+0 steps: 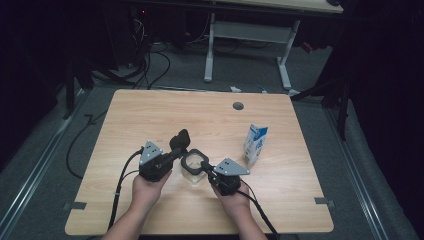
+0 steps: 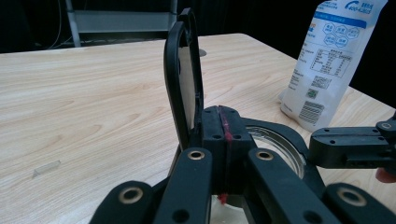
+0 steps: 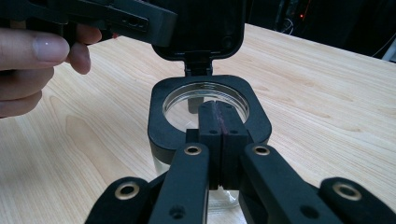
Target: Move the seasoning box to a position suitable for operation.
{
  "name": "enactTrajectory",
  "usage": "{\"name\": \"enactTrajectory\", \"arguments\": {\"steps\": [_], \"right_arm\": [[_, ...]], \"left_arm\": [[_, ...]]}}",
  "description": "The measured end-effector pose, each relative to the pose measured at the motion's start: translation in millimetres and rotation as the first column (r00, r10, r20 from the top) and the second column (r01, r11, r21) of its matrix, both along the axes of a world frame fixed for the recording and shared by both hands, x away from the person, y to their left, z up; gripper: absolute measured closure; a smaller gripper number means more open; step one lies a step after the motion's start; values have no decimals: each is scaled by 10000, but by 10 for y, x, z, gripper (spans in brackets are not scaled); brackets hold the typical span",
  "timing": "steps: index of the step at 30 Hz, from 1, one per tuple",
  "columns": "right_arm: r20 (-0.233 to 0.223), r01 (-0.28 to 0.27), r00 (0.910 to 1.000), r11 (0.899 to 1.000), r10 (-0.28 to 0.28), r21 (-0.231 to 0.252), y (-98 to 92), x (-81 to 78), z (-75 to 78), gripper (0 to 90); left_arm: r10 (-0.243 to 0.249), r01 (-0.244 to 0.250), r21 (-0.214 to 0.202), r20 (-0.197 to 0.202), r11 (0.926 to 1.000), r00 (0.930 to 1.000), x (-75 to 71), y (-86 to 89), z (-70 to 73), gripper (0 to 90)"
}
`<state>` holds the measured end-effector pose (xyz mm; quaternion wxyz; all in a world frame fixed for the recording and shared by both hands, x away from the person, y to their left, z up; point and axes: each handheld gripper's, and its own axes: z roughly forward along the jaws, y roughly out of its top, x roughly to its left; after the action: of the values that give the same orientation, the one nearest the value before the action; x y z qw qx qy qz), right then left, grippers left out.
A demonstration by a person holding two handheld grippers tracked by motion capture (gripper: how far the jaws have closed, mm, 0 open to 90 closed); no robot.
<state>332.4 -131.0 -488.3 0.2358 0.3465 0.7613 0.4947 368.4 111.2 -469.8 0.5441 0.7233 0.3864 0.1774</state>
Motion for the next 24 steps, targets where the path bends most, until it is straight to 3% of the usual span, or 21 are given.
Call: {"name": "enactTrajectory", "arguments": {"steps": [4,6,13,15,18,22,24], "right_arm": [[-16,-24,10000,10000,24,38,-4,0,-2,900],[2,-38,10000,10000,38,13,-5,-1,-2,900],[-86,-50,10000,10000,50,31,-5,5,7,898],[-63,-63,10000,10000,63,-24,-7,2,16,847],[-69,-8,10000,10000,9,58,-59,-34,40,823],[-115,261,9996,9996,-259,106,-176,-104,52,781],[-176,768,9969,9970,-769,-103,-310,-143,13,760]], "left_arm": [[162,-162,65,-16,9998,9999,1,3,0,899],[89,-91,-100,-145,9999,9999,10,26,-2,899],[-270,270,5,169,9996,9995,-105,51,37,872],[-377,373,223,218,9991,9990,-153,124,17,855],[-428,429,629,-26,9971,9991,-183,275,-55,784],[-81,109,1381,-208,9904,9998,-230,549,-228,701],[240,-201,1471,-249,9889,9994,-263,683,-335,651]]}}
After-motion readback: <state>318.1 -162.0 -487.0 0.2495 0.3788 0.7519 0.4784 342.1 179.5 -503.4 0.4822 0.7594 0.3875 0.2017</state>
